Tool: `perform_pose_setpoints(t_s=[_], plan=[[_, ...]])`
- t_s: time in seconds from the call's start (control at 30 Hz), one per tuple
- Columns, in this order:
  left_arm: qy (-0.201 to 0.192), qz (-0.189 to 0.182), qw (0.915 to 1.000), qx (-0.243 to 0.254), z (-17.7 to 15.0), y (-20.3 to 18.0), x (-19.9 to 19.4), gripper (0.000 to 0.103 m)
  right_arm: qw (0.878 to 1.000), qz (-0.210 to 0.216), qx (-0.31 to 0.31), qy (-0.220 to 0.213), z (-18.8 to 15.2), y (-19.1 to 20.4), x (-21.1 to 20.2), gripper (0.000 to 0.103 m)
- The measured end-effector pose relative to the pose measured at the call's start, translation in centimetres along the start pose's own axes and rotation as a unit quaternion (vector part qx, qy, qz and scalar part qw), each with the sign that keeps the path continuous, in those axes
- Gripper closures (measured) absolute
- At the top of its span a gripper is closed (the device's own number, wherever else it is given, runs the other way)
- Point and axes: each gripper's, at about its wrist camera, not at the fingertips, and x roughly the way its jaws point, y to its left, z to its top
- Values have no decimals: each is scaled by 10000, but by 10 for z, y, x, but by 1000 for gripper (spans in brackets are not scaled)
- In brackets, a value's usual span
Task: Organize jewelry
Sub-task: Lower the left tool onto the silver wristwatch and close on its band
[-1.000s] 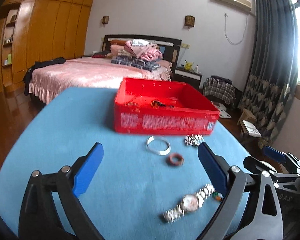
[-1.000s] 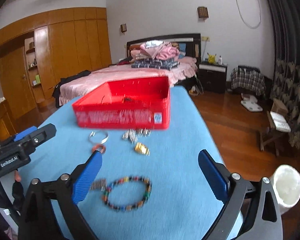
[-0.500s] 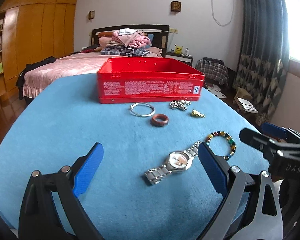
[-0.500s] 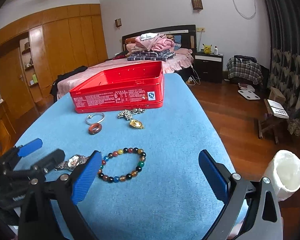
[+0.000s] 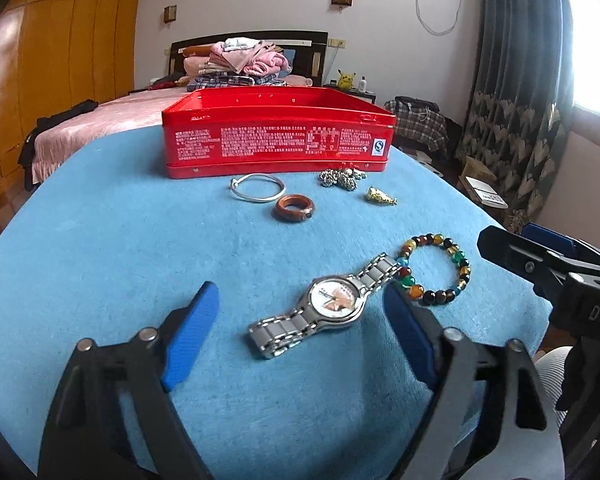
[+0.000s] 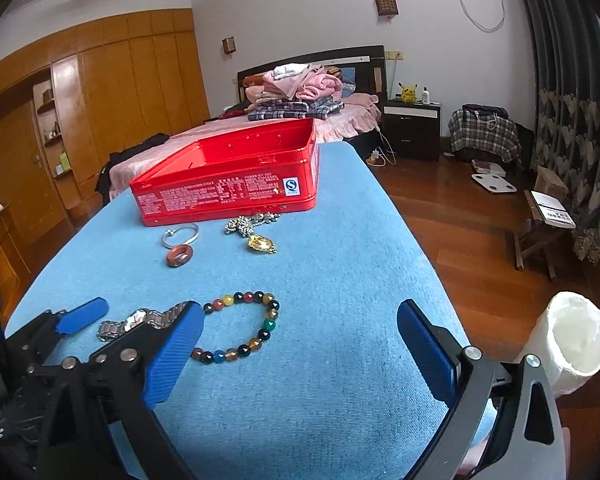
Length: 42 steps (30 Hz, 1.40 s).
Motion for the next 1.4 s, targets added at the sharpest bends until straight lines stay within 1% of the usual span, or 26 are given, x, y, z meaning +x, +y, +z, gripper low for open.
perform_pose_setpoints(t_s=[0.17,0.23,0.3,0.33,0.4,0.43,0.47,0.53,0.6,0.67,0.77,0.83,0.87,0.9,1.17,1.27,1.4], plan=[[8,-119,9999,5,4,-3,7,25,10000,-29,18,32,0,-2,1,8],[22,-139,9999,56,6,-5,11,29,10000,-37,20,52,-1,-2,2,8],[20,-186,9998,83,6,-7,11,45,10000,-45,26,57,-1,-2,4,8],[6,-147,9998,97,6,-8,11,50,10000,-45,30,60,-1,-2,4,8],[-23,-101,9999,121,6,-10,13,67,10000,-50,40,64,-1,-3,5,8],[-39,-82,9999,110,6,-10,13,72,10000,-47,46,69,-1,-3,5,8],[-52,-51,9999,74,6,-9,14,73,10000,-45,46,72,-1,-3,6,8],[-93,-20,9999,-66,6,-7,13,73,10000,-41,29,81,-1,-3,6,8],[-127,198,9995,-186,6,-5,12,73,9999,-32,8,95,-2,-2,6,8],[-155,411,9982,-410,6,0,9,73,10000,-28,-2,93,-3,-1,7,8],[-138,482,9967,-645,6,9,5,72,10000,-23,1,94,-4,-1,7,8],[-131,498,9962,-695,6,11,2,66,10000,-23,-13,85,-5,0,7,8],[-141,500,9960,-722,6,11,1,58,10000,-26,-20,81,-5,0,7,8],[-152,478,9960,-745,5,11,0,54,10000,-24,-24,79,-6,0,7,8],[-277,565,9970,-451,-1,0,2,52,10000,8,-66,67,-9,1,7,8],[-401,628,9970,-201,-5,-6,6,53,10000,6,-66,71,-9,2,7,8],[-455,583,9972,-118,-5,-5,7,53,9999,10,-40,100,-10,1,8,8]])
